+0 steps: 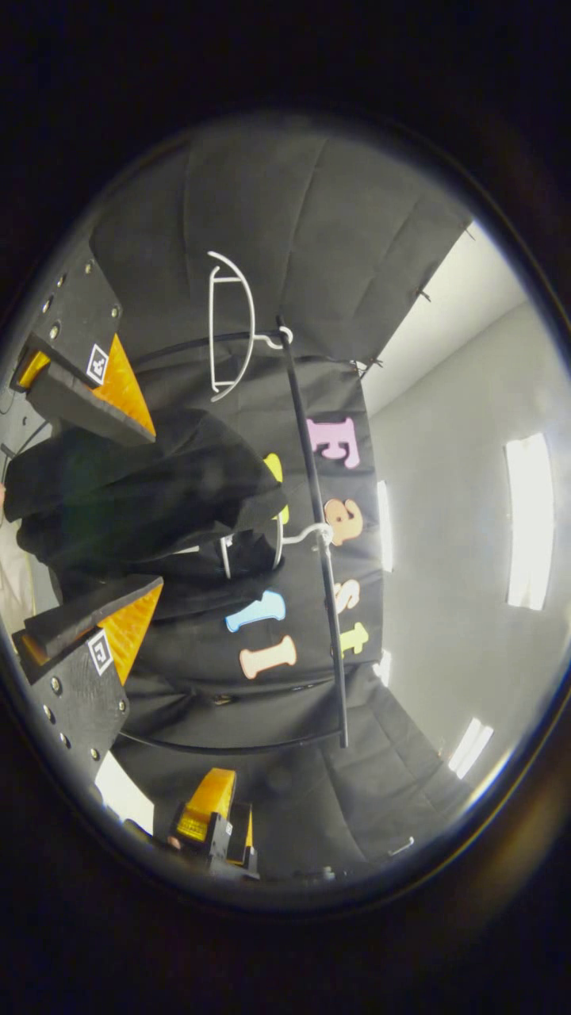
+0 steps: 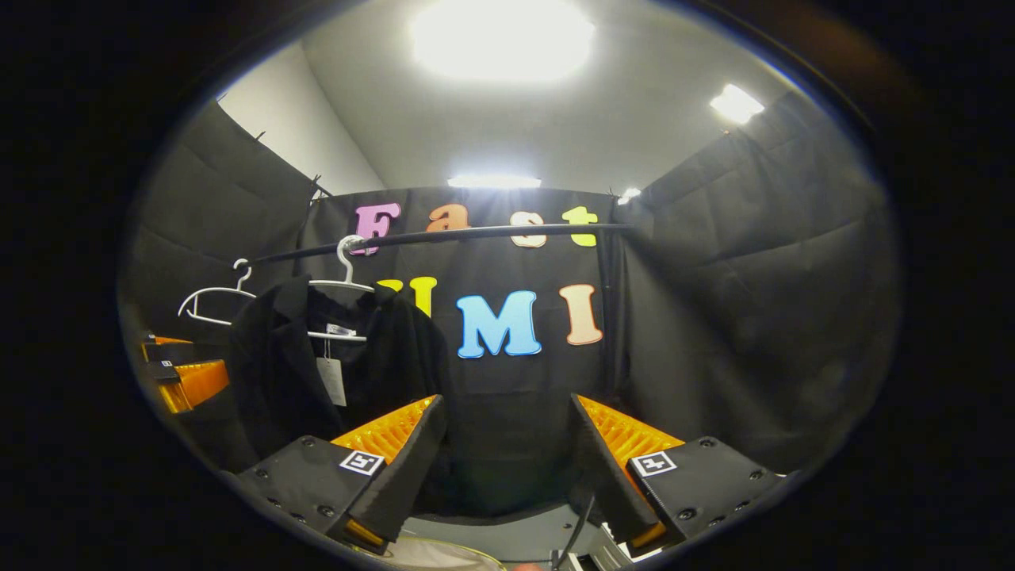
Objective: Grasp the clothes on the hanger with both hands and then place them into the laundry hamper below.
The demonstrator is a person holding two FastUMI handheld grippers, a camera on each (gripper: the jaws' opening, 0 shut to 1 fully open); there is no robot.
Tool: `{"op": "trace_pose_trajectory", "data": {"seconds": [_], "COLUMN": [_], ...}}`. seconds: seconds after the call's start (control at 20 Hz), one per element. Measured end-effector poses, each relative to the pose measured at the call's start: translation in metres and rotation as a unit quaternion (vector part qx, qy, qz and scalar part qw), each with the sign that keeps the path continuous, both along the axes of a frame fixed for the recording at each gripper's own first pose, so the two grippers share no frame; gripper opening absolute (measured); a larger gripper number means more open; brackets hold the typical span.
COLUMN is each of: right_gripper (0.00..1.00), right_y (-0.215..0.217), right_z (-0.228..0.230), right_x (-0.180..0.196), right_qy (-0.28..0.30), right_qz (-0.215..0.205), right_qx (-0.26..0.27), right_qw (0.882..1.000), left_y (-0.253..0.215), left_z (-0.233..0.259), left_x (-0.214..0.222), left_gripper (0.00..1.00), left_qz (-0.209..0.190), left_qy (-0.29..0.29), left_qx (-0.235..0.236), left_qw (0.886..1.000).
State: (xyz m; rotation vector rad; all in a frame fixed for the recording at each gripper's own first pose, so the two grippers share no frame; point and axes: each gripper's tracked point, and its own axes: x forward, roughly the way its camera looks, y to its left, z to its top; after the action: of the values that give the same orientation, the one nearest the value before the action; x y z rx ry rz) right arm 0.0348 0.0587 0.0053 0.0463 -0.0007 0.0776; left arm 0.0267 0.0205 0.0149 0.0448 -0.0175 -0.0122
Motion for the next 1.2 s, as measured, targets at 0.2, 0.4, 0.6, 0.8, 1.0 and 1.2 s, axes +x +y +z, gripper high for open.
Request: {"op": "trace_pose_trajectory", "data": {"seconds": [0.2,0.4,0.6,0.8,1.0,1.2], "right_gripper": [0.97,0.97,0.97,0.97,0.97,0.97], "right_y": [0.026,0.056,0.084,0.112,0.136,0.155], "right_z": [0.009,0.012,0.012,0.006,-0.003,-0.013], "right_x": [0.023,0.053,0.081,0.106,0.13,0.155], "right_qy": [-0.007,-0.008,-0.003,0.006,0.018,0.031], "right_qz": [0.033,0.082,0.133,0.175,0.206,0.225], "right_qx": [0.012,0.016,0.021,0.029,0.028,0.024], "right_qw": [0.999,0.996,0.991,0.984,0.978,0.974], "left_y": [-0.008,-0.01,-0.015,-0.016,-0.011,-0.011], "left_z": [0.009,0.014,0.012,0.007,0.001,-0.001], "left_x": [0.015,0.039,0.063,0.086,0.11,0.134], "left_gripper": [0.95,0.95,0.95,0.95,0.95,0.95], "left_qz": [0.0,0.017,0.035,0.053,0.068,0.081], "left_qy": [-0.005,-0.009,-0.006,0.003,0.013,0.015], "left_qx": [-0.001,-0.012,-0.012,-0.007,-0.01,-0.01], "left_qw": [1.0,1.0,0.999,0.999,0.998,0.997]}}
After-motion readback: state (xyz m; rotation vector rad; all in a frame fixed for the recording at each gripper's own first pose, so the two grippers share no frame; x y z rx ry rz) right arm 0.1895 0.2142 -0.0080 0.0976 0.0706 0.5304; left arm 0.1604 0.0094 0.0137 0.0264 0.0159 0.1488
